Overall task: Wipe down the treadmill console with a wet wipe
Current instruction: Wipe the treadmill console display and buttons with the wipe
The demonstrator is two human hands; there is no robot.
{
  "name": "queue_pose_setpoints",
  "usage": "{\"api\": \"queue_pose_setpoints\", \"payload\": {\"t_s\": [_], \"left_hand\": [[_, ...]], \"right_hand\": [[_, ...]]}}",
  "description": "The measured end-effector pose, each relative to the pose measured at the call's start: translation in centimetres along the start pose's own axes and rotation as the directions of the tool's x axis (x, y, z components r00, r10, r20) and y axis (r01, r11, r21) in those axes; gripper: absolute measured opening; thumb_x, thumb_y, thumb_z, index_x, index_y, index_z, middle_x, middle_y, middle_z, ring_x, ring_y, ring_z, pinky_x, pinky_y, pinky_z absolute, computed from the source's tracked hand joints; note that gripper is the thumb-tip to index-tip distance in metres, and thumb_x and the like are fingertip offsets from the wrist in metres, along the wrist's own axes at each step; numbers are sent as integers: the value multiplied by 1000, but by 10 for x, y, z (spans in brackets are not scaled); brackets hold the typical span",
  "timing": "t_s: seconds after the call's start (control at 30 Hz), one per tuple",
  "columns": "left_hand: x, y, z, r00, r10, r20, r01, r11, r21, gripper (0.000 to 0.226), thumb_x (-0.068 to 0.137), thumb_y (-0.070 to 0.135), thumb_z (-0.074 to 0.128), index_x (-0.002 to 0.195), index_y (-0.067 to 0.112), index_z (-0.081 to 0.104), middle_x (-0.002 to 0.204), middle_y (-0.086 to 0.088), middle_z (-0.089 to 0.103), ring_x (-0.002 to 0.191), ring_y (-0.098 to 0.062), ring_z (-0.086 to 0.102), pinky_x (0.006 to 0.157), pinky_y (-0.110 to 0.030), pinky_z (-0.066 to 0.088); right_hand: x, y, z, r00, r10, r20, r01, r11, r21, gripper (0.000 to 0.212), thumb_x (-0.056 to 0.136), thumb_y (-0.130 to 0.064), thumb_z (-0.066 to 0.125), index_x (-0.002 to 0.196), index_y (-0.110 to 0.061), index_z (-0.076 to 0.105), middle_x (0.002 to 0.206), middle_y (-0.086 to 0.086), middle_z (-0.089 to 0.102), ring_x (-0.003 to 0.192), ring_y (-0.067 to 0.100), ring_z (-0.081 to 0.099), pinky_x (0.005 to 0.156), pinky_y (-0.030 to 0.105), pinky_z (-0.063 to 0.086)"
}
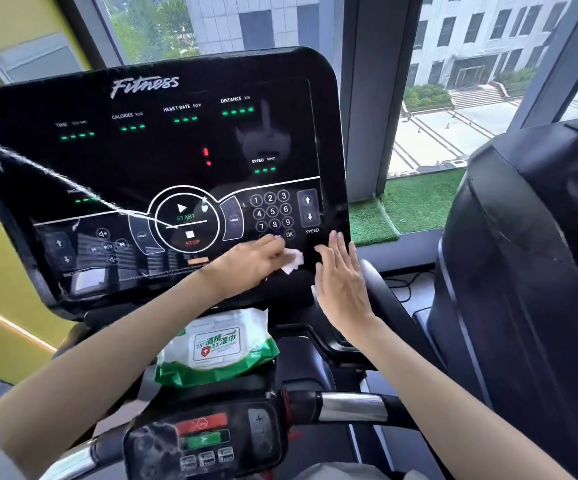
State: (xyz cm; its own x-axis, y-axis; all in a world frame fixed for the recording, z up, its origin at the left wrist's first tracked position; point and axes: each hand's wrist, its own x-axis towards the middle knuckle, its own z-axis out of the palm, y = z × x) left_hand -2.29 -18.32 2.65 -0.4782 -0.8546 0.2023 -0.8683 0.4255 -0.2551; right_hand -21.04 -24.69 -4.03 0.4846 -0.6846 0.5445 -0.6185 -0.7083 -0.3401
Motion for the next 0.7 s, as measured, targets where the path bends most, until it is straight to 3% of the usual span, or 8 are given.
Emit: {"api": "queue_pose_setpoints", "payload": {"t_s": [0.07, 0.13, 0.3, 0.37, 0.43, 0.5, 0.6, 0.7], "left_hand": [[-1, -15, -4, 958, -254, -135, 246, 966, -74, 61, 67, -10, 60, 124, 10, 54, 96, -8, 43, 83, -23, 45, 58, -36, 52], [3, -12, -9, 803, -545, -242, 491, 834, -250, 47, 80, -4, 51, 123, 11, 55, 99, -7, 42, 86, -26, 48, 65, -37, 51], [-7, 3, 1, 996, -77, -55, 75, 997, -34, 48, 77, -1, 58, 122, 14, 50, 99, -6, 44, 85, -18, 46, 63, -30, 52], [-7, -9, -2, 910, -389, -146, 362, 915, -180, 48, 79, -8, 57, 124, 9, 53, 100, -13, 49, 86, -19, 42, 64, -32, 50], [-3, -9, -6, 715, -635, -292, 543, 768, -340, 44, 80, -13, 52, 121, 4, 57, 92, -17, 51, 80, -23, 46, 61, -33, 50], [-2, 0, -3, 798, -541, -267, 489, 839, -238, 39, 85, -4, 40, 120, 5, 57, 94, -16, 53, 81, -27, 50, 61, -35, 51], [-10, 7, -4, 982, -114, -148, 119, 993, 26, 45, 77, -1, 52, 121, 8, 53, 98, -7, 46, 83, -20, 42, 50, -31, 51], [-3, -15, -11, 810, -495, -314, 472, 868, -154, 65, 67, -15, 56, 125, 11, 45, 96, -6, 35, 83, -19, 34, 53, -37, 49]], "right_hand": [[0, -5, 1, 999, 34, 3, -34, 999, -2, 38, 92, -22, 41, 125, -4, 48, 140, 31, 36, 135, 38, 31, 113, 46, 20], [0, -8, 4, 999, 47, 18, -47, 999, -16, 45, 93, -27, 41, 131, -4, 44, 142, 32, 33, 137, 39, 27, 113, 47, 18], [0, -9, 10, 998, 42, 39, -39, 997, -67, 46, 92, -24, 44, 133, -4, 39, 142, 34, 32, 136, 42, 26, 112, 51, 22], [-1, -9, 10, 999, 38, 28, -36, 996, -79, 46, 92, -23, 45, 133, -4, 38, 141, 33, 33, 136, 41, 27, 112, 51, 22], [-2, -9, 10, 999, 33, 26, -30, 994, -106, 45, 92, -22, 43, 133, -4, 38, 141, 34, 33, 135, 42, 28, 112, 50, 21], [-2, -10, 12, 999, 35, 31, -31, 992, -121, 44, 95, -24, 36, 134, -4, 38, 142, 34, 31, 136, 42, 26, 112, 49, 19], [-1, -11, 15, 998, 47, 47, -38, 985, -168, 48, 94, -27, 25, 136, -6, 37, 143, 35, 29, 137, 42, 24, 114, 49, 15], [-2, -11, 18, 998, 37, 48, -25, 975, -219, 49, 94, -29, 24, 136, -5, 37, 141, 37, 30, 136, 44, 25, 114, 49, 14]]}}
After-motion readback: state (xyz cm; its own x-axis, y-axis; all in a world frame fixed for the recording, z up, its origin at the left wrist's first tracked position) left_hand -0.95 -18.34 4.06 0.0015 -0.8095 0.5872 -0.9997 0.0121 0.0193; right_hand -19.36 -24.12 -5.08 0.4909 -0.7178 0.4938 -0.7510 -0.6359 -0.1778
